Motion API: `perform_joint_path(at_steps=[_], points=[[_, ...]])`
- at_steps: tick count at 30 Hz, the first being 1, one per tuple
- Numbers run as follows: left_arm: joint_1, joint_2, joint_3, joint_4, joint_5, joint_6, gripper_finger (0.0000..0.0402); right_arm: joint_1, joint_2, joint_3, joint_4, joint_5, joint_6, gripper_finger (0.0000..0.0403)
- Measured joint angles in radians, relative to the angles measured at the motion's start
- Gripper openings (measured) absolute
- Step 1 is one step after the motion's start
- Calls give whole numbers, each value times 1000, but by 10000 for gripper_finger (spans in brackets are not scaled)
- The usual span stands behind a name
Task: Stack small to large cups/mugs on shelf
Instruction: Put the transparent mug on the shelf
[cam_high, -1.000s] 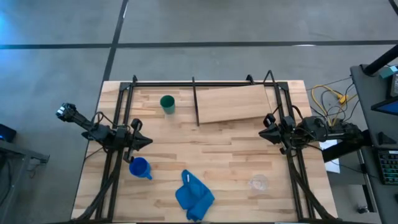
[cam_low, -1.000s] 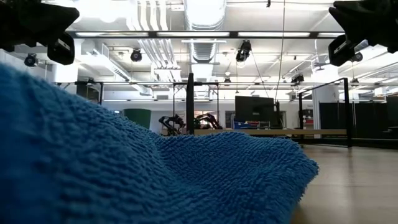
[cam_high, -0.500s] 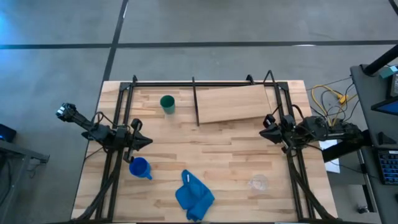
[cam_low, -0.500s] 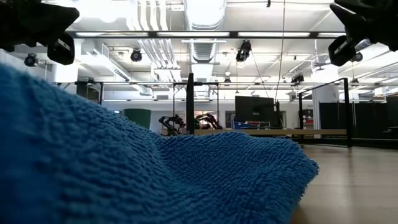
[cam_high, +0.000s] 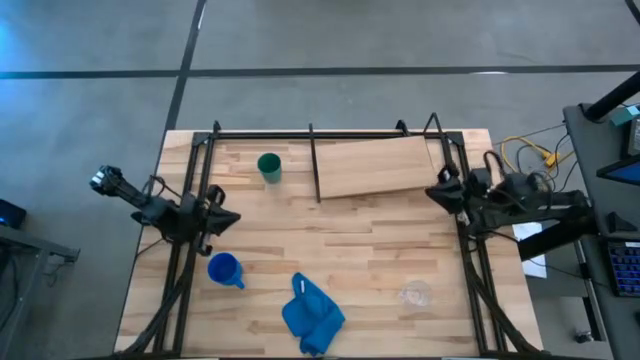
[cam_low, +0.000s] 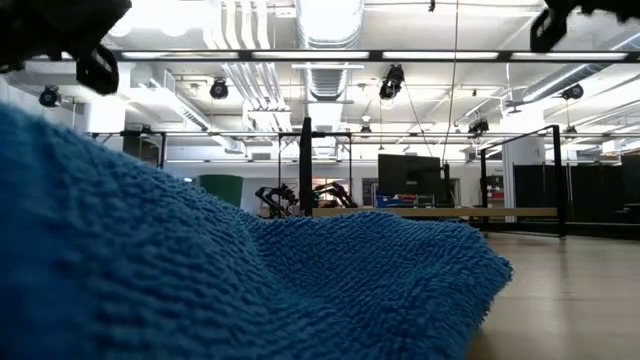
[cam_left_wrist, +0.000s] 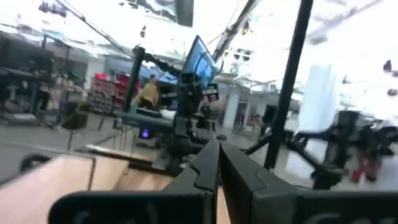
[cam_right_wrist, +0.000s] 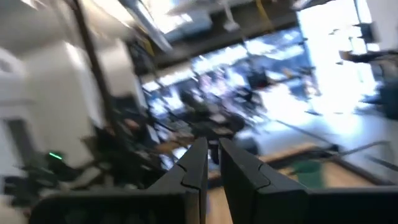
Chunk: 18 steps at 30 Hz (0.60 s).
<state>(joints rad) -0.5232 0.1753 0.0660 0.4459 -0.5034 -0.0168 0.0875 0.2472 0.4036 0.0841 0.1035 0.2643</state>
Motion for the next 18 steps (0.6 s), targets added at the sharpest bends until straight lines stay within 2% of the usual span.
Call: perform_joint_path(at_steps=[2,4,7,10,14,18], points=[[-1,5,95,-94,7,81,0,0,102,123,-109,51,-37,36],[0,29,218,-279,-22,126,0,0,206,237,-184,89,-72,36],[0,95,416,-629,-71,103,0,0,341,391,-248,101,-80,36],[0,175,587,-818,-77,22,0,0,453,523,-255,100,-55,36],[0,244,711,-814,-78,-30,0,0,586,683,-281,100,119,36],[0,273,780,-714,-78,-11,0,-1,696,840,-382,107,26,36]])
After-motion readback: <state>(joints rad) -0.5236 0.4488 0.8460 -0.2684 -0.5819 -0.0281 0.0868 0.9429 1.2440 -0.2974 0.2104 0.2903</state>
